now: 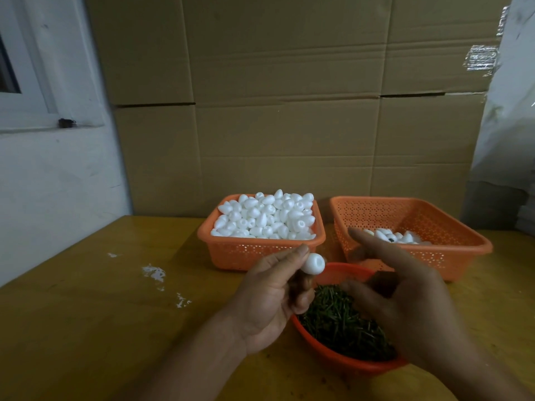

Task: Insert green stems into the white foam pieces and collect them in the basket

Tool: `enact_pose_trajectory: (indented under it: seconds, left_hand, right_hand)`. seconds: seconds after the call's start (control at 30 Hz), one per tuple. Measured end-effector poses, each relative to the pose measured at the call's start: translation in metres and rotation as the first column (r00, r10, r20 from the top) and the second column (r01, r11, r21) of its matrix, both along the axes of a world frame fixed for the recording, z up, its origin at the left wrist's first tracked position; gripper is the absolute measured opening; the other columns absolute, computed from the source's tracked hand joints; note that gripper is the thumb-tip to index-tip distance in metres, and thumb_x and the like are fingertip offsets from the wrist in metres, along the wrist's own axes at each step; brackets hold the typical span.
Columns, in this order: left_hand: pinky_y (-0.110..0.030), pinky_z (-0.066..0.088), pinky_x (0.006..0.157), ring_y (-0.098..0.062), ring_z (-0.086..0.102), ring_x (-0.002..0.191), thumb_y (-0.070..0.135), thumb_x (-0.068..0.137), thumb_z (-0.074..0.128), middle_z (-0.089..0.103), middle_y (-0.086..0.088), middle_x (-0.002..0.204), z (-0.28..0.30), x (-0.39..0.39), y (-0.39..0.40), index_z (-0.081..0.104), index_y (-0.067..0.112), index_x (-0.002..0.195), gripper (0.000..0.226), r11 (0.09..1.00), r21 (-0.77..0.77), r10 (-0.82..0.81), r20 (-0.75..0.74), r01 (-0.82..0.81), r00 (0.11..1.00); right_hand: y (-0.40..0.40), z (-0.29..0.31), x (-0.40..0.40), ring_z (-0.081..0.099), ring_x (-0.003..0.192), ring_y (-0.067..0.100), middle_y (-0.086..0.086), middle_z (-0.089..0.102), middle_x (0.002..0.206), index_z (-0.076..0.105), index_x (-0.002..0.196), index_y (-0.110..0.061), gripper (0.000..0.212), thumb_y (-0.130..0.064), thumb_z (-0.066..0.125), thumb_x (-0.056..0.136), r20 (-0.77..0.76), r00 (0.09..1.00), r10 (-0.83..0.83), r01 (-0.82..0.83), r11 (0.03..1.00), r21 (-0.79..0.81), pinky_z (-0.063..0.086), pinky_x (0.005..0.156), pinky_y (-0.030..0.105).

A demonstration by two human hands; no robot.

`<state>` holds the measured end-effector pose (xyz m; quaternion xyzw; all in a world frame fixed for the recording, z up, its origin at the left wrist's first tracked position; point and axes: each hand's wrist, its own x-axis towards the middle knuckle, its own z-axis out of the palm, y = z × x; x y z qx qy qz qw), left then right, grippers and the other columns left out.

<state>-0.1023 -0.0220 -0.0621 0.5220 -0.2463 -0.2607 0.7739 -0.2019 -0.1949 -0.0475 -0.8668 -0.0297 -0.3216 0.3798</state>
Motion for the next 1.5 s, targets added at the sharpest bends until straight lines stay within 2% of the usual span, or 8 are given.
enact_pose_trajectory:
  seconds: [0.1,0.27,0.57,0.77,0.97,1.17,1.33,1.5]
  left_hand:
    - [-0.019,0.035,0.049,-0.010,0.046,0.054,0.041,0.088,0.067,0.050,-0.002,0.070,0.000,-0.001,-0.001,0.071,0.013,0.090,0.028,1.000,0.008,0.009,0.019,-0.010,1.000]
    - [-0.018,0.034,0.048,-0.008,0.044,0.054,0.047,0.081,0.070,0.050,0.001,0.069,0.000,-0.002,-0.001,0.072,0.017,0.083,0.030,0.999,0.029,0.014,0.063,-0.016,0.998]
    - [-0.018,0.032,0.047,-0.009,0.043,0.051,0.043,0.084,0.067,0.049,0.000,0.065,0.001,-0.004,-0.002,0.071,0.016,0.084,0.027,0.999,0.048,0.020,0.048,-0.023,0.999]
    - [-0.018,0.032,0.047,-0.009,0.042,0.052,0.042,0.084,0.066,0.047,0.000,0.066,0.002,-0.006,-0.003,0.069,0.009,0.095,0.035,0.998,0.056,0.022,0.045,-0.025,0.999]
    - [-0.017,0.033,0.046,-0.008,0.043,0.050,0.041,0.084,0.071,0.048,0.000,0.065,0.000,-0.007,-0.003,0.072,0.013,0.086,0.028,0.998,0.060,0.020,0.110,-0.027,0.994]
    - [-0.018,0.032,0.045,-0.008,0.042,0.048,0.042,0.075,0.076,0.046,-0.002,0.064,0.000,-0.007,-0.004,0.075,0.015,0.084,0.029,0.998,0.047,0.042,0.166,-0.050,0.985]
    - [-0.018,0.031,0.047,-0.009,0.041,0.050,0.034,0.077,0.077,0.047,-0.002,0.065,0.001,-0.007,-0.003,0.074,0.011,0.089,0.027,0.998,0.028,0.051,0.197,-0.058,0.979]
    - [-0.020,0.034,0.052,-0.010,0.045,0.055,0.030,0.080,0.075,0.051,-0.001,0.069,0.002,-0.008,-0.001,0.074,0.008,0.100,0.030,1.000,-0.010,-0.010,0.200,0.012,0.980]
  right_hand:
    - [0.006,0.007,-0.006,0.068,0.059,0.024,-0.014,0.060,0.098,0.059,0.118,-0.057,0.073,-0.023,0.087,0.060,0.010,0.998,0.067,-0.068,0.982,0.177,0.061,0.055,0.037]
    - [0.015,0.012,-0.007,0.066,0.049,0.021,0.012,0.068,0.067,0.073,0.097,-0.028,0.042,-0.017,0.085,0.059,0.097,0.958,0.271,-0.288,0.893,0.345,0.056,0.053,0.022]
    - [0.014,0.007,-0.002,0.076,0.075,0.019,0.006,0.078,0.080,0.080,0.087,-0.028,0.032,-0.013,0.080,0.058,0.161,0.959,0.231,-0.282,0.817,0.504,0.059,0.067,0.020]
    - [0.016,0.006,-0.001,0.075,0.071,0.013,0.000,0.078,0.075,0.079,0.076,-0.021,0.032,0.010,0.081,0.068,0.111,0.983,0.145,-0.178,0.891,0.417,0.058,0.066,0.017]
    - [0.022,0.002,-0.003,0.074,0.072,0.006,-0.009,0.077,0.077,0.076,0.085,-0.022,0.034,0.007,0.082,0.070,0.133,0.988,0.078,-0.118,0.936,0.331,0.056,0.067,0.012]
    - [0.020,-0.003,-0.003,0.074,0.074,0.005,-0.011,0.077,0.079,0.078,0.088,-0.027,0.024,-0.010,0.084,0.072,0.061,0.998,0.033,-0.048,0.962,0.268,0.059,0.070,0.024]
    - [0.018,-0.005,-0.002,0.062,0.051,0.013,-0.005,0.072,0.064,0.077,0.081,-0.040,0.006,-0.036,0.077,0.076,0.011,0.999,0.040,-0.041,0.982,0.184,0.052,0.049,0.038]
    - [0.017,-0.009,0.000,0.049,0.041,0.004,-0.004,0.065,0.055,0.074,0.078,-0.037,0.018,-0.052,0.066,0.075,0.016,0.997,0.082,-0.083,0.985,0.152,0.035,0.040,0.018]
